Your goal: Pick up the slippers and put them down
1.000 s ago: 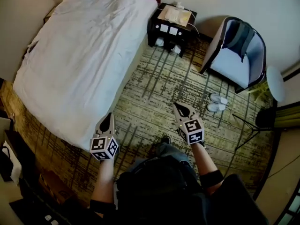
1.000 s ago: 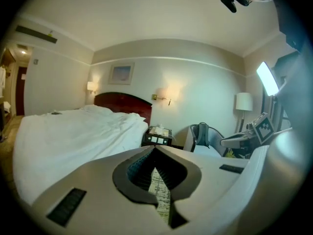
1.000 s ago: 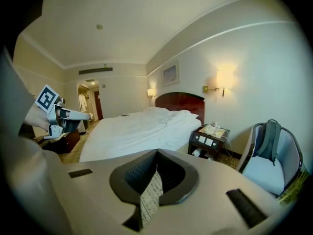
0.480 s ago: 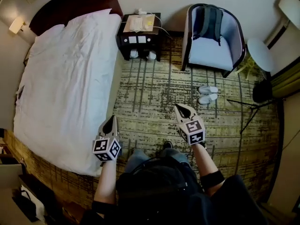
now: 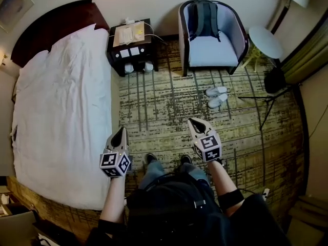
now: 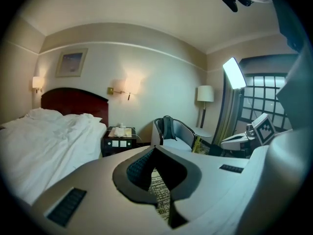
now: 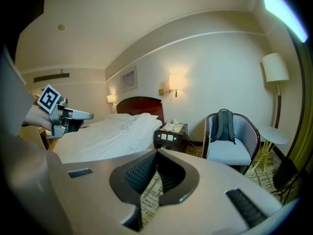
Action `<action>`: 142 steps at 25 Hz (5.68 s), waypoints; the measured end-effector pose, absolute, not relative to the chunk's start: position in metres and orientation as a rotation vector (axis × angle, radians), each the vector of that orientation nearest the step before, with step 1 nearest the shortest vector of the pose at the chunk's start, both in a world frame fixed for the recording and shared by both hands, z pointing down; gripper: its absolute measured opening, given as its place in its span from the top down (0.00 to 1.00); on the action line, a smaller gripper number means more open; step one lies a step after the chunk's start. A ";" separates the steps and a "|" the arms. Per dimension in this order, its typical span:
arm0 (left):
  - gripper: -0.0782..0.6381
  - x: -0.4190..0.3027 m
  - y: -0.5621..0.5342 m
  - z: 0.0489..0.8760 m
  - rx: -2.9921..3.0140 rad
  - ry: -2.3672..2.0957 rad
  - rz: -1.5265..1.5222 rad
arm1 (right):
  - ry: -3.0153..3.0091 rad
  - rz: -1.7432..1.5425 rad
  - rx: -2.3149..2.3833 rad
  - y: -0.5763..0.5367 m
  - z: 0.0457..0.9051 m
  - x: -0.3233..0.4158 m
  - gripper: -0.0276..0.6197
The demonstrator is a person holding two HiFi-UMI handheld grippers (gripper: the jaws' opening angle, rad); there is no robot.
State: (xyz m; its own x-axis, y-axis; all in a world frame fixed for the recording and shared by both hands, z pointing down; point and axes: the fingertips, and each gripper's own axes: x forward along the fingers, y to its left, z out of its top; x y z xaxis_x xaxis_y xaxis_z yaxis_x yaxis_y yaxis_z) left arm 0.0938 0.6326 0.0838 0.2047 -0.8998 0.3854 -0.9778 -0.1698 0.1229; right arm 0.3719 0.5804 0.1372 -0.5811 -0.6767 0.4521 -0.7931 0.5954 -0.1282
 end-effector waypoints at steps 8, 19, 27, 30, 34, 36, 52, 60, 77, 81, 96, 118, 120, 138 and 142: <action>0.89 0.084 0.606 0.087 2.206 -1.685 0.343 | -2.418 0.467 1.246 0.576 0.143 0.362 0.95; 0.89 0.057 0.599 0.091 2.203 -1.678 0.337 | -2.412 0.465 1.216 0.570 0.151 0.330 0.95; 0.89 0.028 0.601 0.100 2.196 -1.675 0.329 | -2.392 0.467 1.202 0.570 0.160 0.301 0.95; 0.89 0.011 0.600 0.099 2.186 -1.669 0.329 | -2.393 0.469 1.207 0.569 0.160 0.281 0.95; 0.89 -0.013 0.593 0.099 2.200 -1.666 0.319 | -2.398 0.458 1.205 0.565 0.159 0.253 0.95; 0.89 -0.025 0.591 0.098 2.208 -1.666 0.316 | -2.399 0.453 1.208 0.563 0.158 0.239 0.95; 0.89 -0.114 0.568 0.100 2.228 -1.697 0.234 | -2.425 0.370 1.162 0.528 0.144 0.139 0.95; 0.89 -0.111 0.541 0.104 2.242 -1.653 0.237 | -2.413 0.370 1.150 0.502 0.140 0.128 0.95; 0.89 -0.069 0.382 0.107 2.179 -1.674 0.349 | -2.469 0.421 1.023 0.326 0.160 0.136 0.95; 0.89 -0.060 0.344 0.110 2.155 -1.691 0.343 | -2.473 0.417 0.989 0.283 0.163 0.145 0.95; 0.89 -0.010 0.234 0.103 2.172 -1.722 0.392 | -2.538 0.418 1.009 0.175 0.144 0.193 0.95; 0.89 -0.083 0.160 0.102 2.253 -1.626 0.421 | -2.501 0.441 1.092 0.116 0.148 0.119 0.95; 0.89 -0.094 0.147 0.106 2.270 -1.591 0.422 | -2.479 0.445 1.122 0.109 0.149 0.109 0.95; 0.89 -0.179 0.069 0.133 2.414 -1.395 0.499 | -2.399 0.518 1.249 0.045 0.176 0.001 0.95; 0.89 -0.180 0.062 0.151 2.435 -1.386 0.524 | -2.390 0.578 1.235 0.038 0.203 -0.008 0.95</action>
State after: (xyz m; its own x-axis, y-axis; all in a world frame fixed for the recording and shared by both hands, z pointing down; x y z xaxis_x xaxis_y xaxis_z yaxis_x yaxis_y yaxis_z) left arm -0.1799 0.0618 0.1509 0.4710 -0.7602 0.4475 -0.8660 -0.4950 0.0705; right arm -0.0082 0.0379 0.2027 -0.5371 -0.6707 0.5116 -0.8304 0.5271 -0.1807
